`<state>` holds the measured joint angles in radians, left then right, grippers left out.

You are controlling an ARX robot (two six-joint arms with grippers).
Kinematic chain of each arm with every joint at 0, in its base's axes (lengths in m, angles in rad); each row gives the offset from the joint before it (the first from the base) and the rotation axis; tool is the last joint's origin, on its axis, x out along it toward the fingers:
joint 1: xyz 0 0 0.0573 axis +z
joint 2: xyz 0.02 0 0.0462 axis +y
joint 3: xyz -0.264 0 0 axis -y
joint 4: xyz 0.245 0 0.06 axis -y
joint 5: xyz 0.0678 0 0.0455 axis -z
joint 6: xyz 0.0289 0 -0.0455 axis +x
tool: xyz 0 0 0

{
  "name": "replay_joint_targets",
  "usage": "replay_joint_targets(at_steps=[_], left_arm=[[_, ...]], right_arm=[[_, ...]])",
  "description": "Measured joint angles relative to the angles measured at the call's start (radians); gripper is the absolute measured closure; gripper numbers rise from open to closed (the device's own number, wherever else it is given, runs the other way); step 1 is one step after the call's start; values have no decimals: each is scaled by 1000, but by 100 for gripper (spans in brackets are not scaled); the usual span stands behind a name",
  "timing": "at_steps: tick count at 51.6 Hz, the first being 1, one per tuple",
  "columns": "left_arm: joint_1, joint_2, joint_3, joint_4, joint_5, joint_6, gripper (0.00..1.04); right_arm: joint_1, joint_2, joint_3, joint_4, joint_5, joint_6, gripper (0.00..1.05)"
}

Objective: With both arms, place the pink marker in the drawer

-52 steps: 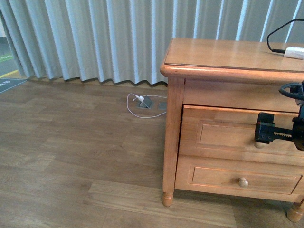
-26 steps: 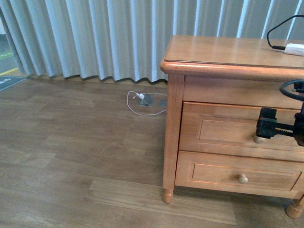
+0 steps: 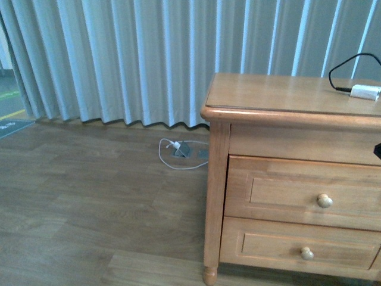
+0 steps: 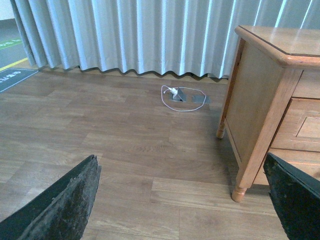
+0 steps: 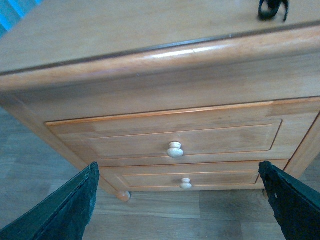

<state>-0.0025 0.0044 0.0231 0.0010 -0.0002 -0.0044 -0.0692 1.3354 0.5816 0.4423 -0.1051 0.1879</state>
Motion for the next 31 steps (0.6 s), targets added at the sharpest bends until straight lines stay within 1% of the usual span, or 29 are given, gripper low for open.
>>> replay_joint_targets(at_steps=[6,9,12,16,22,23,25,26,28,29,31], left_arm=[[0,0,0,0,0,0,6],[0,0,0,0,0,0,6],[0,0,0,0,0,0,6],[0,0,0,0,0,0,6],[0,0,0,0,0,0,6],[0,0,0,0,0,0,6],[0,0,0,0,0,0,6],[0,0,0,0,0,0,6],[0,0,0,0,0,0,6],[0,0,0,0,0,0,6],[0,0,0,0,0,0,6]], right_arm=[[22,-268,-77,-162,39,-18,8],[48,-467,-124,-306,55,-19,8],[60,-602,-142,-380,55,-19,8],[61,-659,-139,-383,59,-19,8],[61,-650,-140,-386,61,-19,8],[63,-650,-149,-369,72,-28,10],[65,-658,-192,-272,95,-61,16],[65,-661,-203,-248,98,-72,18],[66,-681,-244,-169,101,-111,25],[66,-695,-267,-132,102,-129,31],[66,-720,-296,-108,104,-149,39]])
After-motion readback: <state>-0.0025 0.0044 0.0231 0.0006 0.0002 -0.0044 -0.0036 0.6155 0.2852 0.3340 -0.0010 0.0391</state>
